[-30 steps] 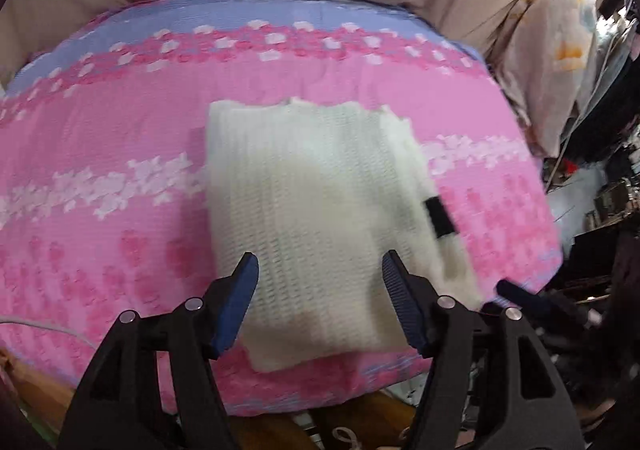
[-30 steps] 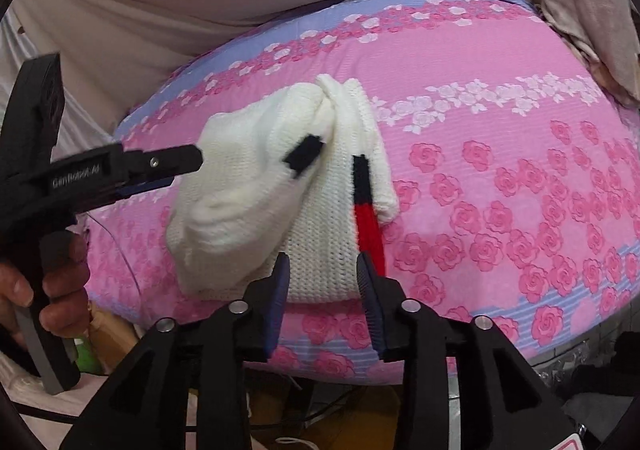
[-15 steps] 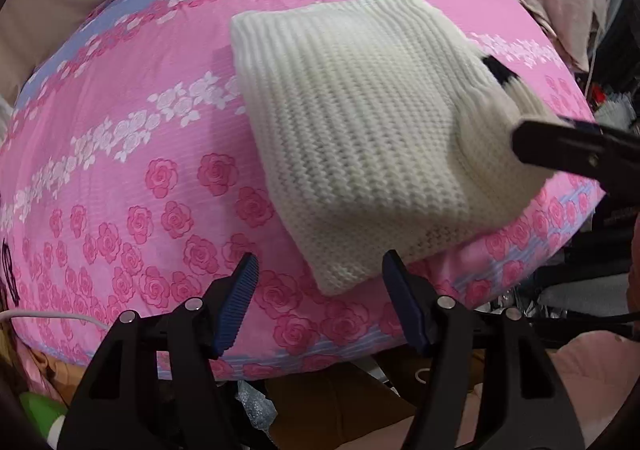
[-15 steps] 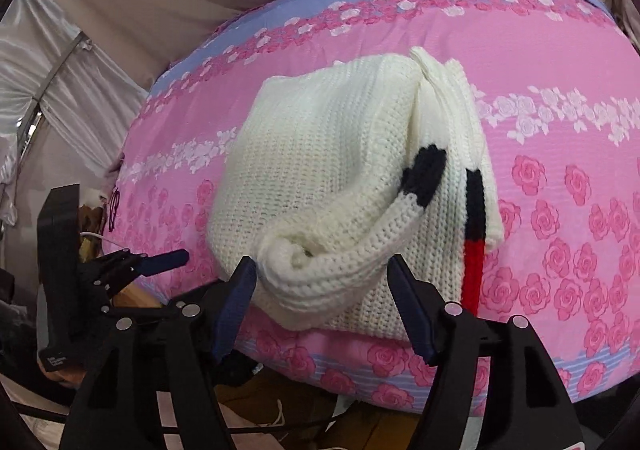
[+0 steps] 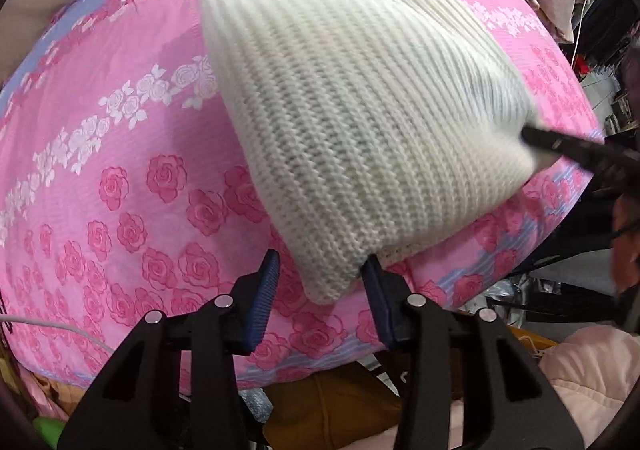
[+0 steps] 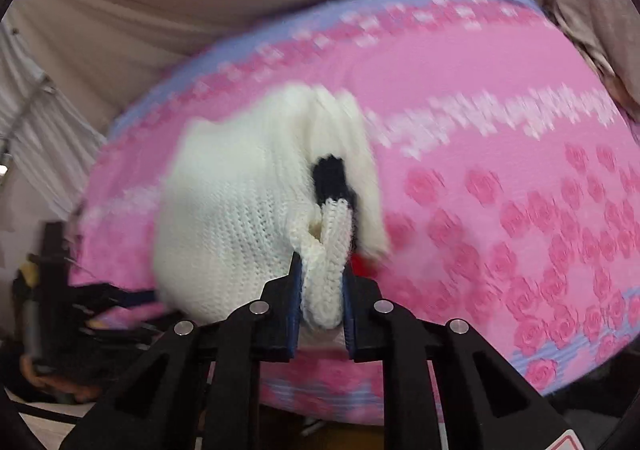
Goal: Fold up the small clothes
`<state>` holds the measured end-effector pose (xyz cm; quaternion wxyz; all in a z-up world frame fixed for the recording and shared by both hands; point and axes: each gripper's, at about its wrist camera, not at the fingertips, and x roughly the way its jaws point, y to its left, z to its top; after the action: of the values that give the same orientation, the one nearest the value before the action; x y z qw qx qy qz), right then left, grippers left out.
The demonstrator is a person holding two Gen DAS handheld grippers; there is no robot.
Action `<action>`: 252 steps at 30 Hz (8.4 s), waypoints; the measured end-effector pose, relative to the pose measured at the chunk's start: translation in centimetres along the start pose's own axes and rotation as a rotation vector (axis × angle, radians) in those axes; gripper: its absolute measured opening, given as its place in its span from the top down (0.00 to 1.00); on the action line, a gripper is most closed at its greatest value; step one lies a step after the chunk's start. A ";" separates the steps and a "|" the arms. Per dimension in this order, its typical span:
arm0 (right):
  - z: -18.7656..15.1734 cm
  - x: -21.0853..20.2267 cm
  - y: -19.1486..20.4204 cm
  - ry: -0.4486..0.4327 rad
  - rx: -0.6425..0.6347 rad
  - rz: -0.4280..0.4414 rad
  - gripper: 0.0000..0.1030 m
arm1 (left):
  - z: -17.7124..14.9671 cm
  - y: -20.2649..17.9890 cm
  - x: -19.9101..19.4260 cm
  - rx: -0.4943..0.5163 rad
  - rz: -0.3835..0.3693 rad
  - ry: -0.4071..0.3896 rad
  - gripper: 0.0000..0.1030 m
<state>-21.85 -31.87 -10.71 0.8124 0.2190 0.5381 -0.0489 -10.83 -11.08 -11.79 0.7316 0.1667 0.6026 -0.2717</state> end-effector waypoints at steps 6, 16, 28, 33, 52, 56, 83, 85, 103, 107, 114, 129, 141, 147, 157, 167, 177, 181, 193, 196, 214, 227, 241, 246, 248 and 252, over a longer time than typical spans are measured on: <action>-0.6 -0.6 -0.9 0.012 0.069 0.038 0.81 | 0.3 2.2 -3.8 -0.108 -0.075 -0.100 0.60; 4.7 -2.8 3.2 -0.123 0.009 0.078 0.61 | 4.5 4.5 -4.2 -0.254 -0.037 -0.155 0.51; 6.2 -2.6 3.0 -0.219 -0.012 0.011 0.86 | 4.9 3.3 -3.2 -0.252 -0.026 -0.145 0.51; 5.5 0.2 1.5 -0.133 0.018 -0.016 0.85 | 5.2 2.0 -3.0 -0.215 -0.022 -0.136 0.51; 1.5 -2.2 3.2 -0.085 -0.085 -0.055 0.84 | 5.9 -1.7 -2.3 -0.136 -0.007 -0.120 0.47; 1.0 0.4 2.2 -0.015 -0.106 -0.106 0.84 | 5.8 -2.0 -2.3 -0.133 -0.009 -0.126 0.39; 4.5 -2.6 1.7 -0.157 -0.032 -0.021 0.57 | 4.9 0.3 -3.0 -0.240 -0.062 -0.158 0.25; 3.5 -2.1 1.5 -0.121 -0.034 -0.010 0.42 | 5.0 0.8 -2.0 -0.256 -0.058 -0.129 0.24; 2.3 5.7 0.4 0.056 0.174 0.192 0.28 | 8.0 0.8 3.6 -0.326 -0.072 -0.098 0.04; 2.5 5.9 0.4 0.048 0.188 0.199 0.31 | 8.3 1.5 3.8 -0.347 -0.119 -0.085 0.12; 2.8 3.5 2.3 -0.001 0.152 0.196 0.64 | 8.4 0.4 -0.8 -0.287 -0.125 -0.115 0.58; 5.3 -13.3 7.3 -0.404 -0.041 0.173 0.74 | 9.7 -1.3 -17.5 -0.179 -0.210 -0.425 0.61; 7.1 -19.1 19.8 -0.654 -0.234 0.293 0.79 | 6.5 6.4 -28.0 -0.126 -0.115 -0.688 0.63; 9.3 -13.9 24.8 -0.594 -0.281 0.318 0.79 | 5.1 14.2 -24.5 -0.229 -0.076 -0.648 0.64; 3.1 8.7 23.7 0.049 -0.198 0.230 0.66 | -5.4 27.4 -6.1 -0.514 -0.093 -0.225 0.68; 8.7 13.7 24.0 0.068 -0.024 0.186 0.36 | -1.2 29.4 -1.7 -0.513 -0.212 -0.173 0.51; 9.0 3.0 26.8 -0.295 -0.191 0.141 0.70 | 3.3 24.3 -8.3 -0.274 -0.152 -0.355 0.62; 9.3 9.2 23.5 -0.127 -0.158 -0.063 0.61 | 3.4 23.5 -2.9 -0.225 0.001 -0.217 0.59; 6.1 7.2 19.4 -0.029 0.014 0.136 0.47 | -3.4 25.3 -6.1 -0.408 -0.210 -0.135 0.21; 5.3 10.0 18.3 0.108 0.089 0.215 0.42 | -4.2 25.6 -4.3 -0.459 -0.323 -0.054 0.21; 11.1 -7.9 26.2 -0.384 -0.272 0.198 0.79 | 0.2 22.8 -15.2 -0.280 -0.514 -0.408 0.65; 5.0 3.8 19.4 -0.076 -0.065 0.100 0.71 | -4.5 20.8 -8.1 -0.270 -0.084 -0.243 0.37; 2.1 5.6 25.3 0.111 -0.270 0.188 0.90 | -5.7 23.5 -6.9 -0.161 0.073 -0.140 0.34; -0.1 8.9 23.7 0.132 -0.222 0.036 0.84 | -4.8 24.8 -7.4 -0.233 -0.052 -0.151 0.22; 0.7 6.7 23.1 0.041 -0.174 0.072 0.52 | -4.0 25.3 -7.0 -0.269 -0.118 -0.174 0.13; 3.4 9.0 20.6 0.006 -0.038 0.136 0.35 | -2.2 25.9 -3.2 -0.329 -0.239 -0.099 0.12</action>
<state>-8.79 -13.35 -11.42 0.8163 0.2398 0.5252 0.0169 2.56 11.44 -11.29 0.7401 -0.0412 0.6178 -0.2624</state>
